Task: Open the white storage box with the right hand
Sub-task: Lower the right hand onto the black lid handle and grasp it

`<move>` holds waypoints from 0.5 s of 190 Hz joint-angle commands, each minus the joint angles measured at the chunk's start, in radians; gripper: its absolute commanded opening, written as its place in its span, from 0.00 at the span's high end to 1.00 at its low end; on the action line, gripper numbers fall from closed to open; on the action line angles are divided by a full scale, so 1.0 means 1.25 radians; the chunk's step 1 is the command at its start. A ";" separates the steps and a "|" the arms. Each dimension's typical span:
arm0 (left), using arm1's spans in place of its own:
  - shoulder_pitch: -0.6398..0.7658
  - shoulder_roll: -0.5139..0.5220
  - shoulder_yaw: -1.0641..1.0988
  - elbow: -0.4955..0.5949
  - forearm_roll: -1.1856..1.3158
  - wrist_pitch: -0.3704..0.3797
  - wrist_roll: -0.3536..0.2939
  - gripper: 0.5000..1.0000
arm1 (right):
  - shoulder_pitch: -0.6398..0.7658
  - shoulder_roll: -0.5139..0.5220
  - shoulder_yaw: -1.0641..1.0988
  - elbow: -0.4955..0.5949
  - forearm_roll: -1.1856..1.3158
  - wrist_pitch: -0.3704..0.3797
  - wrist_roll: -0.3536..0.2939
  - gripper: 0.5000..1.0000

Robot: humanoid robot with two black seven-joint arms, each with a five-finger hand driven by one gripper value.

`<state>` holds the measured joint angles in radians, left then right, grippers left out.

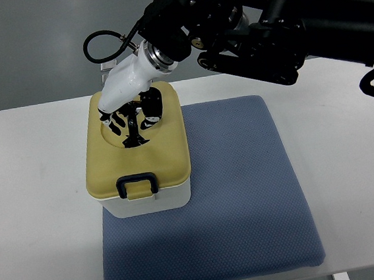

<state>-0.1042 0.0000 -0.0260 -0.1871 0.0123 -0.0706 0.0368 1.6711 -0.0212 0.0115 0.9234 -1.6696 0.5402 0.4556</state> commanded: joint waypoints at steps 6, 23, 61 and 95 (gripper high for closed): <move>0.000 0.000 0.000 0.000 0.000 0.000 0.000 0.00 | 0.000 0.013 -0.001 -0.001 -0.007 0.000 0.000 0.77; 0.000 0.000 0.000 0.000 0.000 0.000 0.001 0.00 | -0.002 0.015 -0.001 -0.004 -0.007 0.000 0.000 0.82; 0.000 0.000 0.001 0.000 0.000 0.000 0.000 0.00 | -0.002 0.015 -0.001 -0.007 -0.008 -0.011 0.000 1.00; 0.000 0.000 0.001 0.000 0.000 0.000 0.000 0.00 | 0.001 0.013 -0.010 -0.009 -0.008 -0.012 0.001 1.00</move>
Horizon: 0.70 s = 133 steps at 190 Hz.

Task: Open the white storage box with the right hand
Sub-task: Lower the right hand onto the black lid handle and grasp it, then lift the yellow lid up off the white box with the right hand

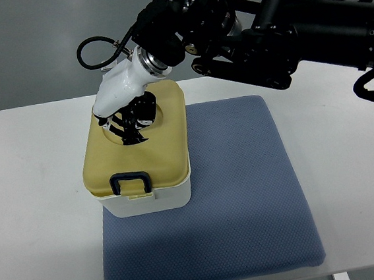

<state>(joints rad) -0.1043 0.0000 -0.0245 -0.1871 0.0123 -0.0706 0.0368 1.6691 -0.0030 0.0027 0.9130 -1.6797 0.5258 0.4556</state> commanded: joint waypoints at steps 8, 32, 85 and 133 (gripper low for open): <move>0.000 0.000 0.000 0.000 0.000 0.000 0.000 0.00 | 0.004 -0.001 -0.003 0.000 0.000 -0.003 0.001 1.00; 0.000 0.000 0.000 0.000 0.000 0.000 0.000 0.00 | 0.015 -0.004 -0.002 0.001 0.001 -0.019 0.010 1.00; 0.000 0.000 -0.001 0.000 0.000 0.000 0.000 0.00 | 0.078 -0.005 0.008 0.001 0.007 -0.039 0.021 1.00; 0.000 0.000 0.000 0.000 0.000 0.000 0.000 0.00 | 0.107 -0.022 0.022 -0.004 0.026 -0.038 0.020 1.00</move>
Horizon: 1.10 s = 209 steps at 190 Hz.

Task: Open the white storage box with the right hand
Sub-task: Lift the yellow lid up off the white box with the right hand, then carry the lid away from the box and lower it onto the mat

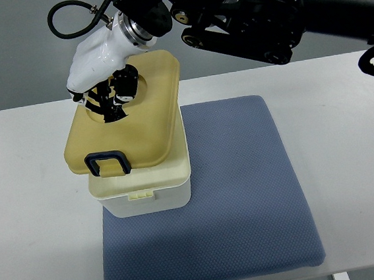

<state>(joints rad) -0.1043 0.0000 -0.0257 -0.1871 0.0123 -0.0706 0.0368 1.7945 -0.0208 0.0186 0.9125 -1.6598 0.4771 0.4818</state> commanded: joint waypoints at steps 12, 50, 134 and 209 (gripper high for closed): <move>0.000 0.000 0.001 0.000 0.000 0.000 0.000 0.00 | 0.005 -0.021 0.029 -0.011 0.032 0.011 -0.003 1.00; 0.000 0.000 0.002 0.000 0.000 0.000 0.000 0.00 | 0.006 -0.082 0.040 -0.032 0.093 0.015 -0.011 1.00; 0.000 0.000 0.001 0.000 0.000 0.000 0.000 0.00 | -0.086 -0.248 0.039 -0.065 0.168 0.053 -0.042 1.00; 0.000 0.000 0.001 0.000 0.000 0.000 0.000 0.00 | -0.244 -0.355 0.026 -0.091 0.200 0.043 -0.091 1.00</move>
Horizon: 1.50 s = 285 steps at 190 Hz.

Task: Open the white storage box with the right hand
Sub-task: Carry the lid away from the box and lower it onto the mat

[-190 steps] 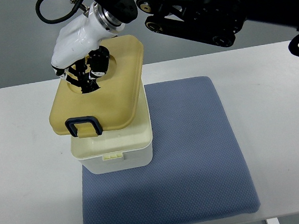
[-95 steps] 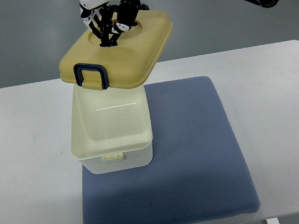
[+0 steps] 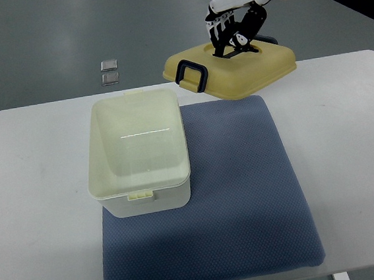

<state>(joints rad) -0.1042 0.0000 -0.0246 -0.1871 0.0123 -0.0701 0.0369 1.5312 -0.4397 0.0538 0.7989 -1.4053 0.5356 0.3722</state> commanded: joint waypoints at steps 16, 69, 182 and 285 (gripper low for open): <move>0.000 0.000 0.000 -0.001 0.000 0.000 0.001 0.00 | -0.054 -0.030 -0.004 0.003 -0.011 -0.006 -0.013 1.00; 0.000 0.000 0.000 -0.007 0.000 0.000 0.000 0.00 | -0.098 -0.046 -0.006 0.014 -0.016 -0.005 -0.030 1.00; 0.001 0.000 0.000 -0.011 0.001 0.000 0.001 0.00 | -0.194 -0.005 -0.007 0.021 -0.023 -0.038 -0.063 1.00; 0.000 0.000 0.003 -0.012 0.001 0.000 0.001 0.00 | -0.275 0.001 0.040 0.022 0.044 -0.043 -0.073 1.00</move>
<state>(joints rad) -0.1041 0.0000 -0.0223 -0.2020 0.0140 -0.0706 0.0375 1.2000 -0.4397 0.0957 0.8266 -1.3581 0.4799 0.2815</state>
